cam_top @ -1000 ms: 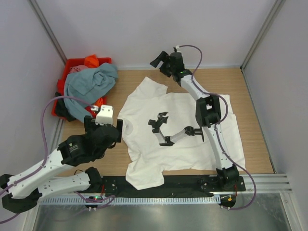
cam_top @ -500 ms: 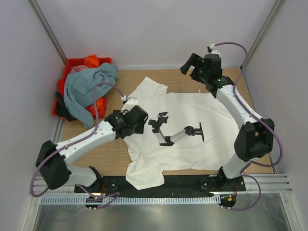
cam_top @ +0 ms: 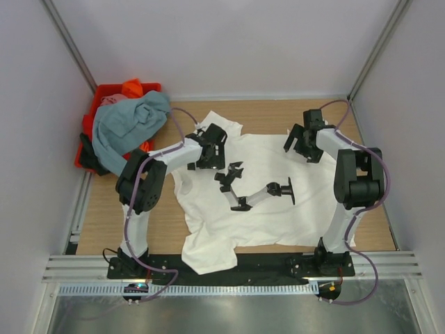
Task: Fold and stack the t-shirts
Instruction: Fold the tshirt
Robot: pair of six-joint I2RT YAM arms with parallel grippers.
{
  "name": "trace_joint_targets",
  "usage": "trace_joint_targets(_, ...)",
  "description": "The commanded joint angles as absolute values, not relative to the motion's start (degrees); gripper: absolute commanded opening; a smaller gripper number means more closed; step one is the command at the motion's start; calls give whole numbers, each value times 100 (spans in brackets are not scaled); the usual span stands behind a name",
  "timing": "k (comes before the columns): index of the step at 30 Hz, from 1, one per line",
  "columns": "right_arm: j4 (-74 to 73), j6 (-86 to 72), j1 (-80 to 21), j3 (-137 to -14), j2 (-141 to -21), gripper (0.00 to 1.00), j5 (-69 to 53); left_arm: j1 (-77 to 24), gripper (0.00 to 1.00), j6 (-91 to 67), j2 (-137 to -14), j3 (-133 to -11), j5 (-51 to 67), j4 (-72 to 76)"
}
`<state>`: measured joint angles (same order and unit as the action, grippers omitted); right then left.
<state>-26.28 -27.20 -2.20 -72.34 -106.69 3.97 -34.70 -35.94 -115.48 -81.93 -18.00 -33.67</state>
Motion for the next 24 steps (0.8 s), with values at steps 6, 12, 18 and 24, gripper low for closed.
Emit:
trace_joint_targets(6,-3137,-2514,-185,-8901,-12171,100,879,-2892,98,-3402,-12813,-9813,-1134,-3488)
trace_joint_targets(12,-3909,-2479,-132,-11203,-13788,100,809,-2480,98,-3235,-14254,-12064,-844,-4393)
trace_joint_targets(18,-4622,-2365,-79,-13446,-14853,100,396,-2058,97,-3164,-15355,-14580,-396,-5124)
trace_joint_targets(24,-4210,-2110,-79,-13246,-14134,100,79,-2135,98,-2831,-13942,-13696,-588,-4667)
